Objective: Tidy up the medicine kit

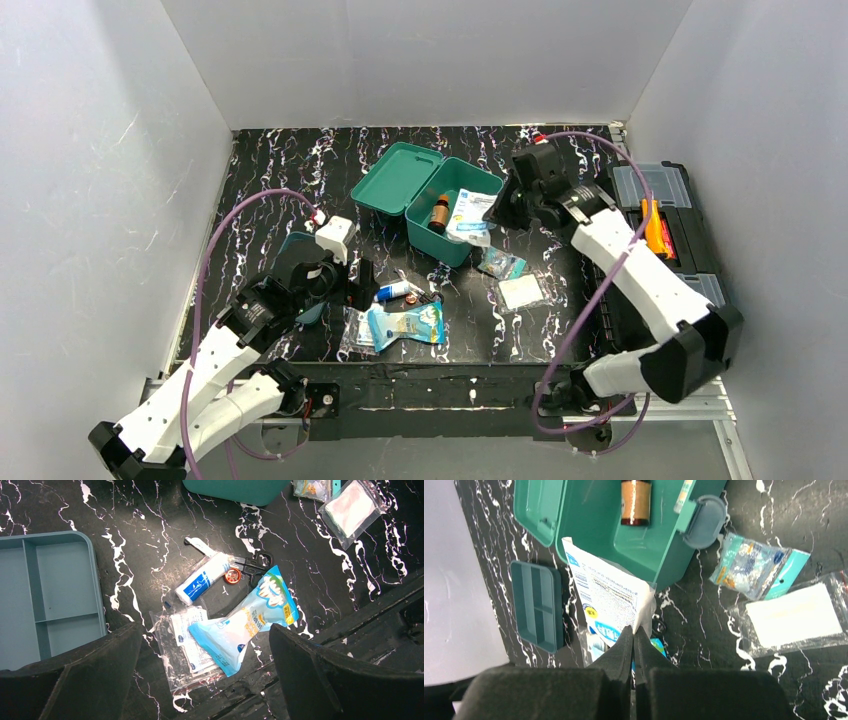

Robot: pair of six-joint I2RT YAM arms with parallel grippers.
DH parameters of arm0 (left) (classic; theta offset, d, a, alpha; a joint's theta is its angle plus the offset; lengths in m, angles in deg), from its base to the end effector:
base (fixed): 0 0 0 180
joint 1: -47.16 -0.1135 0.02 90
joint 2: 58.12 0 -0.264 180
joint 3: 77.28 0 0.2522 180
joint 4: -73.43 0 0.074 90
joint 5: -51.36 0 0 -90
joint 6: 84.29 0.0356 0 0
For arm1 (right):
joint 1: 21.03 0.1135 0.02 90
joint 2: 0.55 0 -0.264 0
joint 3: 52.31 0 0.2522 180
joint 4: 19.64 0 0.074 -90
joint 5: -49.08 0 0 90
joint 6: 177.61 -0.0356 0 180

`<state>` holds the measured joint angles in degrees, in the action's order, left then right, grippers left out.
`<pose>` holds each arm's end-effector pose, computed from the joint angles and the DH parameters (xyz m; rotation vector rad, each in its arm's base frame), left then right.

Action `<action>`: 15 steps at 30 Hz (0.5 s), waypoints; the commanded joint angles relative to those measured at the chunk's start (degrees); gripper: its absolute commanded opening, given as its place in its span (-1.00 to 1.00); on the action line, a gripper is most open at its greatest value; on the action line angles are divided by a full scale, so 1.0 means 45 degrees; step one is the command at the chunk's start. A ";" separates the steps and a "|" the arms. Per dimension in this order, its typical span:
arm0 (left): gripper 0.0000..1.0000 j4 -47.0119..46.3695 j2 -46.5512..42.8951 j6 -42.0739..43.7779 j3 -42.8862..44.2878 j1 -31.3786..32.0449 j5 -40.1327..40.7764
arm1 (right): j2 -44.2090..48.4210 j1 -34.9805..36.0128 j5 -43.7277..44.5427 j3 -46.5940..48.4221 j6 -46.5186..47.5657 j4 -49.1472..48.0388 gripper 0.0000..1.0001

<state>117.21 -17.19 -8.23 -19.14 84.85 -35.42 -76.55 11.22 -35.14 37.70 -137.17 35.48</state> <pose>0.1274 -0.0959 0.3121 0.3910 2.0345 -0.5050 0.2415 0.1481 0.3588 0.4093 2.3286 0.6134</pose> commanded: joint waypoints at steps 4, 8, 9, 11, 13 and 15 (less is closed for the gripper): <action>0.96 0.0091 -0.0195 0.0211 0.0157 0.0044 0.0293 | -0.2192 -0.0691 -0.0839 0.1852 0.0181 -0.0954 -0.97; 0.96 0.0085 -0.0268 0.0225 0.0157 0.0046 0.0336 | -0.3272 -0.1079 -0.1008 0.2359 0.0003 -0.1173 -0.97; 0.96 0.0077 -0.0269 0.0223 0.0157 0.0060 0.0321 | -0.3540 -0.1181 -0.1108 0.2444 -0.0099 -0.1249 -0.97; 0.96 0.0067 -0.0257 0.0242 0.0157 0.0053 0.0338 | -0.4068 -0.1329 -0.1199 0.2628 -0.0243 -0.1458 -0.97; 0.96 0.0067 -0.0258 0.0244 0.0143 0.0047 0.0358 | -0.4640 -0.1434 -0.1620 0.2925 -0.0317 -0.1526 -0.97; 0.97 0.0069 -0.0233 0.0251 0.0157 0.0049 0.0372 | -0.5297 -0.1578 -0.1759 0.3212 -0.0521 -0.1460 -0.97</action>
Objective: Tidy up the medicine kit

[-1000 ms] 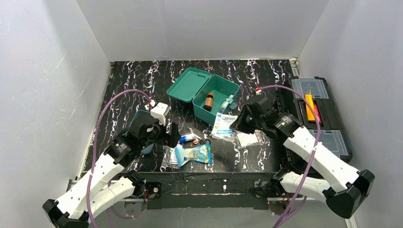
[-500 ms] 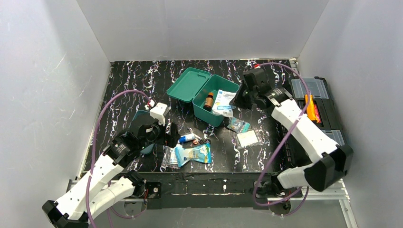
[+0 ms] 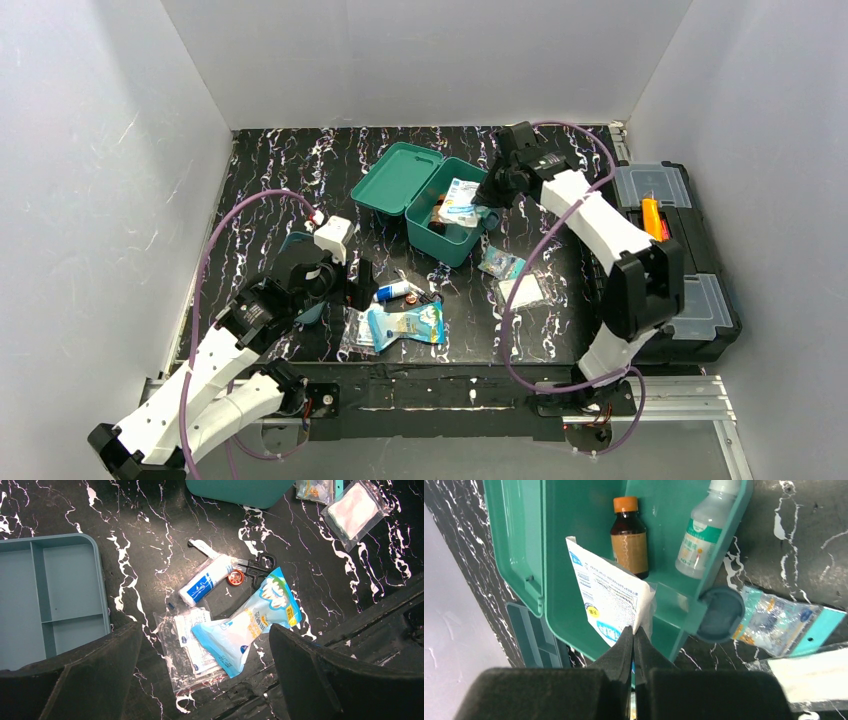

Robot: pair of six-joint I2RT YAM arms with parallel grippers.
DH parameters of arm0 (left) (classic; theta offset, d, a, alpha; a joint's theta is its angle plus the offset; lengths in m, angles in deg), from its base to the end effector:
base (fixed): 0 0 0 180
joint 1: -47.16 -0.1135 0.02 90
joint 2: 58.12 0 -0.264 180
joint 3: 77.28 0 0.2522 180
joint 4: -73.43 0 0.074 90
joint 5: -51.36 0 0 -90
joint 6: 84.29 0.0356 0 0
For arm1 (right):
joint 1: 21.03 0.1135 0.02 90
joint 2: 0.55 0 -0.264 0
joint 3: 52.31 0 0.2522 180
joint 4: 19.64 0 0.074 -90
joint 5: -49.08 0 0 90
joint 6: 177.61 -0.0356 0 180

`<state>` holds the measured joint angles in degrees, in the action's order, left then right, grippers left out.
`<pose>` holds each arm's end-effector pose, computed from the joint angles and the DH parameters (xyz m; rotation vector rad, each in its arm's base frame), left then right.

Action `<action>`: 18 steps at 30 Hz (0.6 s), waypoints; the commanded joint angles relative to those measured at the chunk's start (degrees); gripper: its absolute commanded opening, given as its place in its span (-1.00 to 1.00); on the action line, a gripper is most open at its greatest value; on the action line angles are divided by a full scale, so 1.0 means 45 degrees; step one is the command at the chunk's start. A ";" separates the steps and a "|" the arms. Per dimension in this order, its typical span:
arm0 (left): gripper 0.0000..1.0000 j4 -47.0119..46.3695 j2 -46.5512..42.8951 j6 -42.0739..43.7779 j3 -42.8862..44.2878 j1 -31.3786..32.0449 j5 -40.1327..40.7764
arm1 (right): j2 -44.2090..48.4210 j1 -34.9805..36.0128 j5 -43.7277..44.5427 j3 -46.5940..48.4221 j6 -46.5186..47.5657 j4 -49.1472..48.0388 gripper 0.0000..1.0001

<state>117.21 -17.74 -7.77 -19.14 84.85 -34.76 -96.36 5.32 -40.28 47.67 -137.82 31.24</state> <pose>0.1261 -0.0944 0.3134 0.3892 2.0224 -0.4925 0.3348 0.1654 0.3147 0.5172 2.4216 0.5979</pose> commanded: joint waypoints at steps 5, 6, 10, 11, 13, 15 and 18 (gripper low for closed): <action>0.96 0.0062 -0.0072 0.0199 0.0155 0.0043 0.0279 | -0.2006 -0.0508 -0.0762 0.1566 -0.0650 -0.0845 -0.97; 0.96 0.0066 -0.0068 0.0199 0.0152 0.0047 0.0272 | -0.2258 -0.0548 -0.0714 0.1772 -0.0651 -0.0793 -0.97; 0.96 0.0086 -0.0079 0.0191 0.0152 0.0061 0.0295 | -0.3350 -0.0750 -0.0825 0.2582 -0.0865 -0.0714 -0.97; 0.96 0.0087 -0.0068 0.0200 0.0152 0.0057 0.0305 | -0.3561 -0.0790 -0.0827 0.2809 -0.0898 -0.0711 -0.97; 0.96 0.0087 -0.0060 0.0216 0.0155 0.0061 0.0353 | -0.4072 -0.0835 -0.0784 0.3283 -0.0948 -0.0701 -0.97; 0.96 0.0091 -0.0043 0.0220 0.0157 0.0061 0.0383 | -0.4599 -0.0839 -0.0595 0.3873 -0.0990 -0.0433 -0.97; 0.96 0.0115 -0.0027 0.0221 0.0157 0.0059 0.0418 | -0.5254 -0.0916 -0.0558 0.4419 -0.1082 -0.0149 -0.97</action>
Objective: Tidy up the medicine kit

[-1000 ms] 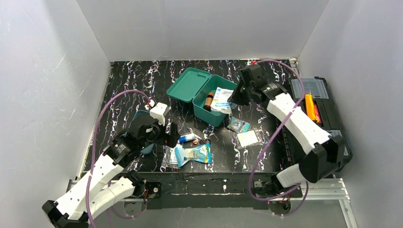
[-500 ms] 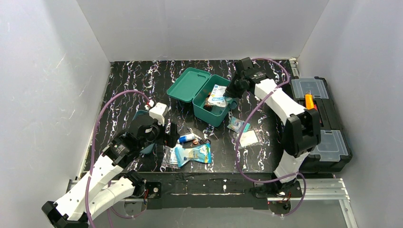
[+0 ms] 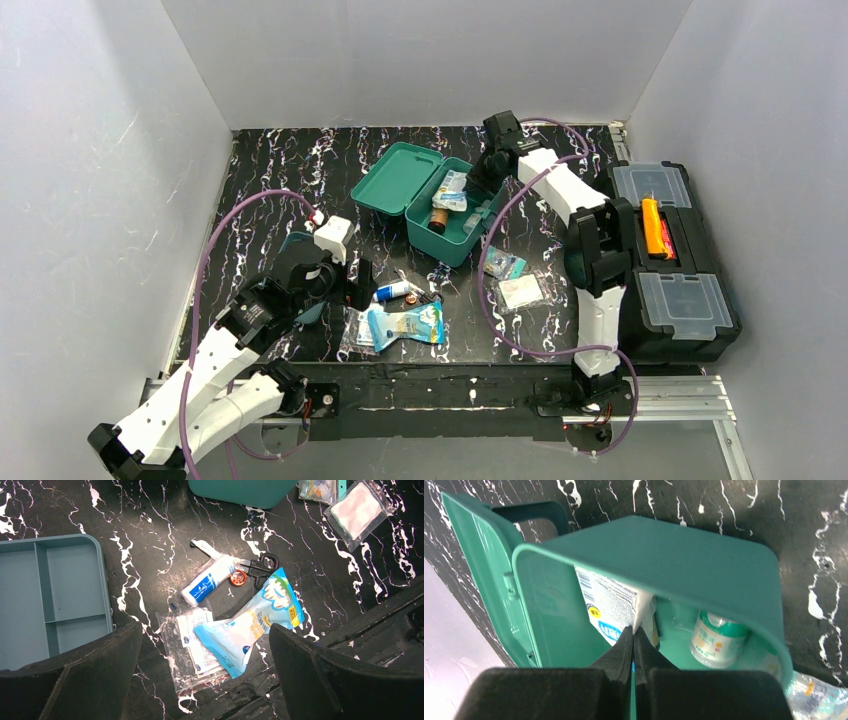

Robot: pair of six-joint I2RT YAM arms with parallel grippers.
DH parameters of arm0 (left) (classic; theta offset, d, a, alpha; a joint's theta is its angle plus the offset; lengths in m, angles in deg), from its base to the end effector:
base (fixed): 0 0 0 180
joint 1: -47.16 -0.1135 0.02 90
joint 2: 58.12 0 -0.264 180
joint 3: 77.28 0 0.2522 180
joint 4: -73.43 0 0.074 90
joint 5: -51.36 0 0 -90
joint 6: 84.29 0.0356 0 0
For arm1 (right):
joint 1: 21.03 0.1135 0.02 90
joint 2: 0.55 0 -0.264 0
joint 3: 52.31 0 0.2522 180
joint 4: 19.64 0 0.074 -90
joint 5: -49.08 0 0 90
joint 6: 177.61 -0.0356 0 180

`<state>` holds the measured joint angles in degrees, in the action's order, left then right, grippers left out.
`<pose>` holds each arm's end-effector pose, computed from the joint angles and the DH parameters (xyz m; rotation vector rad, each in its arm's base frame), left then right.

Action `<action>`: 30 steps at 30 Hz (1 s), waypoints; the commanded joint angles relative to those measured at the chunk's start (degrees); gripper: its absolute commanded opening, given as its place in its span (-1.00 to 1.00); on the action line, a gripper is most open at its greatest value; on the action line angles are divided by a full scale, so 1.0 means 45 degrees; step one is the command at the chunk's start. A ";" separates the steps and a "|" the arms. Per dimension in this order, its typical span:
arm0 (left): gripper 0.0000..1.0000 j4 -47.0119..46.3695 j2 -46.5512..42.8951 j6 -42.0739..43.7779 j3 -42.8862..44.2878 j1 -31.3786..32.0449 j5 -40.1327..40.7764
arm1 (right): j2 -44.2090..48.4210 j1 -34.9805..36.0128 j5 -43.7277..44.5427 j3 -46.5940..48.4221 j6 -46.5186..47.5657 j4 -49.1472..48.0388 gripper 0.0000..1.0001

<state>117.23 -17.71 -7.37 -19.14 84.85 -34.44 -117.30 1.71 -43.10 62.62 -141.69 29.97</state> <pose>0.1263 -0.0943 0.3133 0.3926 2.0209 -0.4824 0.4230 0.1788 0.2556 0.6784 2.4817 0.5976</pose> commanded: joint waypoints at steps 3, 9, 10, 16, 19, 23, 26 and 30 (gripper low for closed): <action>0.96 0.0121 -0.0031 0.0133 0.0157 0.0058 0.0399 | -0.0991 -0.0117 0.0116 0.1353 -0.0232 0.0210 -0.97; 0.97 0.0140 -0.0022 0.0133 0.0157 0.0061 0.0413 | -0.0916 -0.0117 0.0294 0.1333 -0.0075 0.0415 -0.58; 0.97 0.0140 0.0001 0.0134 0.0157 0.0061 0.0413 | -0.0780 -0.0113 0.0310 0.1228 -0.0038 0.0377 -0.53; 0.96 0.0159 0.0083 0.0133 0.0172 0.0060 0.0355 | 0.0033 -0.0093 0.0356 0.1020 0.0212 0.0559 -0.19; 0.96 0.0196 0.0095 0.0134 0.0196 0.0061 0.0369 | 0.0605 -0.0044 0.0408 0.0898 0.0397 0.0758 -0.07; 0.96 0.0198 0.0026 0.0112 0.0179 0.0058 0.0393 | 0.1504 0.0086 0.0842 0.0586 0.0744 0.1009 0.02; 0.96 0.0189 0.0006 0.0109 0.0177 0.0055 0.0444 | 0.2301 0.0211 0.0992 0.0187 0.1037 0.1250 0.10; 0.96 0.0218 -0.0009 0.0095 0.0196 0.0043 0.0472 | 0.3634 0.0463 0.1061 -0.0849 0.1509 0.1234 0.12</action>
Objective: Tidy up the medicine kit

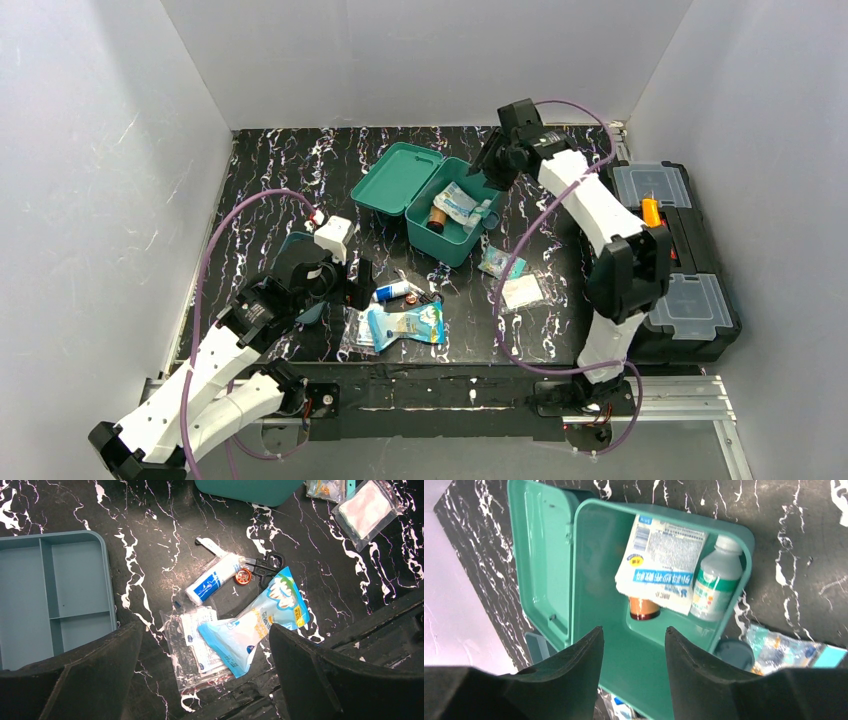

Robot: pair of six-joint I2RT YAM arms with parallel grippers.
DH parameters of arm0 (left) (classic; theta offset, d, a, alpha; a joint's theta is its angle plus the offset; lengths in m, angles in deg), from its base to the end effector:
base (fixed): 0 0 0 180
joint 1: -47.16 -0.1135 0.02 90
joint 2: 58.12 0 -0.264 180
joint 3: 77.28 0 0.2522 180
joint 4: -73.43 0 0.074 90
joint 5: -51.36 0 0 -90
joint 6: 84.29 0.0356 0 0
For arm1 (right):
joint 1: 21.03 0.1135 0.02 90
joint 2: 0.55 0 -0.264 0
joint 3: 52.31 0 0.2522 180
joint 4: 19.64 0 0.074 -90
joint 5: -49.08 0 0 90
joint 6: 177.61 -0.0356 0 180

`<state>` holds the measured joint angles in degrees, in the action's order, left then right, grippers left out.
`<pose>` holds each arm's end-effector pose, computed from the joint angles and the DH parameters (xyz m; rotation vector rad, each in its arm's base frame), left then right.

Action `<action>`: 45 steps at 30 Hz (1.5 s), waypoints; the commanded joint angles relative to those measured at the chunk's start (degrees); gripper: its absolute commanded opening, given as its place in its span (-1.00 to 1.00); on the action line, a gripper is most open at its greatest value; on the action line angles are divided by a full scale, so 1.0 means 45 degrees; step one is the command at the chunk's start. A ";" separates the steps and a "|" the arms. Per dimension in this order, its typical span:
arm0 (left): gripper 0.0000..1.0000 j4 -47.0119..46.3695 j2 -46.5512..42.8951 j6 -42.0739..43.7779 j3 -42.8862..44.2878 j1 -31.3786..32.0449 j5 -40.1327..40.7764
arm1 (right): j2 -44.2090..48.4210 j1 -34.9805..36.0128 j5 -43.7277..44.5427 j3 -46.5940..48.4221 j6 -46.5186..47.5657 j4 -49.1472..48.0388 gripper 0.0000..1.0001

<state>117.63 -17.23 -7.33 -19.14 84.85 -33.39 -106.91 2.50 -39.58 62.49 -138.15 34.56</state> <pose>0.1277 -0.0945 0.3115 0.3849 2.0342 -0.4581 0.3857 0.1670 0.3253 0.5835 2.3798 0.5770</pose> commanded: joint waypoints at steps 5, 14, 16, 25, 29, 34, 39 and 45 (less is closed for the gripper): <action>0.96 0.0131 -0.0106 0.0049 0.0194 0.0057 0.0263 | 0.3317 0.0793 -0.0101 -0.2636 0.1481 -0.0159 0.14; 0.96 0.0152 -0.0053 0.0024 0.0191 0.0044 0.0432 | 0.6359 0.2497 -0.1334 -0.5784 0.2689 -0.0900 0.32; 0.96 0.0179 -0.0030 0.0026 0.0215 0.0049 0.0496 | 0.6864 0.2895 -0.1409 -0.6598 0.2861 -0.1153 0.37; 0.96 0.0248 0.0113 0.0045 0.0235 0.0057 0.0677 | 0.8160 0.4246 -0.2679 -0.9899 0.3434 -0.2920 0.55; 0.96 0.0257 0.0167 0.0060 0.0255 0.0048 0.0767 | 0.7983 0.5206 -0.2785 -1.0193 0.3982 -0.3613 0.60; 0.96 0.0287 0.0186 0.0055 0.0255 0.0050 0.0894 | 0.7331 0.5825 -0.2211 -0.9969 0.4039 -0.3769 0.67; 0.97 0.0359 0.0137 0.0036 0.0293 0.0061 0.1255 | 0.6315 0.6226 -0.1136 -0.9131 0.3181 -0.3599 0.72; 0.96 0.0635 -0.0029 -0.0143 0.0367 0.0049 0.2279 | 0.5107 0.6450 -0.0054 -0.8336 0.1051 -0.3356 0.72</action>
<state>118.96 -16.45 -7.42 -19.11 84.88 -27.86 -82.04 30.87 -44.45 21.25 -126.26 20.51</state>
